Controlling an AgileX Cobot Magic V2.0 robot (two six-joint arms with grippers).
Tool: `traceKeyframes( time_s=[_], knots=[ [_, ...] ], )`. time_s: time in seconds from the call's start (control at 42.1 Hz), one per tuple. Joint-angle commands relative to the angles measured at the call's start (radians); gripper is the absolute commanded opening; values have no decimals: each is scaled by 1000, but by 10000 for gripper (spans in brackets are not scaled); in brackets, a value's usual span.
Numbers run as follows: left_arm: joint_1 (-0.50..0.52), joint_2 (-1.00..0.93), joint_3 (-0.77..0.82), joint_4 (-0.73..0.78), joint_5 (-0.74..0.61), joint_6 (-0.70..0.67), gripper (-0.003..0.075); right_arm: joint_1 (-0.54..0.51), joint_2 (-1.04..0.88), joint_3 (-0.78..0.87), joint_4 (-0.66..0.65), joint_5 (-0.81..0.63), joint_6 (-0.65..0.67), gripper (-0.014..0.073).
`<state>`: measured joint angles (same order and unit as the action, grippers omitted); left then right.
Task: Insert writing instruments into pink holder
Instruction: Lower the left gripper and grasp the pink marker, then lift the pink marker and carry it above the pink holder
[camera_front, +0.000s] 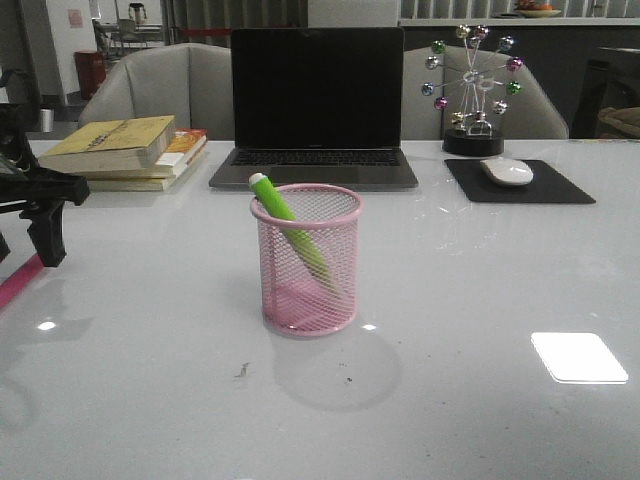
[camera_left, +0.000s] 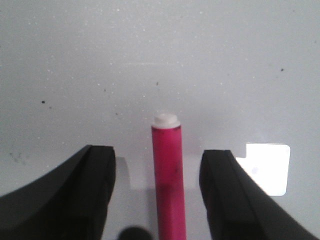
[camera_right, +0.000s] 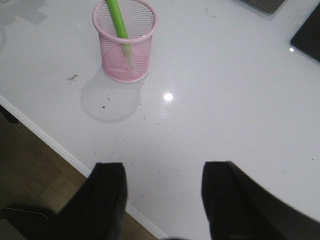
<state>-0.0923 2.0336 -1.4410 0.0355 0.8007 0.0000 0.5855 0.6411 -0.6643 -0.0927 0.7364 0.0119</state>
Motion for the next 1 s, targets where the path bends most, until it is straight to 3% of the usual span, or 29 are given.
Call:
traceKeyframes(
  time_s=[0.0, 0.356, 0.735, 0.878, 0.973],
  knots=[
    [0, -44, -29, -4, -21, -7, 418, 0, -4, -26, -7, -64, -12, 460],
    [0, -23, -29, -29, -19, -7, 405, 0, -4, -26, -7, -64, -12, 460],
    [0, -23, -29, -29, -19, -7, 94, 0, -4, -26, -7, -64, -12, 460],
    [0, -60, -13, -42, -39, -7, 93, 0, -4, -26, -7, -64, -12, 460],
    [-8, -160, 63, -58, -156, -7, 93, 0, -4, -26, -7, -64, -12, 460]
  ],
)
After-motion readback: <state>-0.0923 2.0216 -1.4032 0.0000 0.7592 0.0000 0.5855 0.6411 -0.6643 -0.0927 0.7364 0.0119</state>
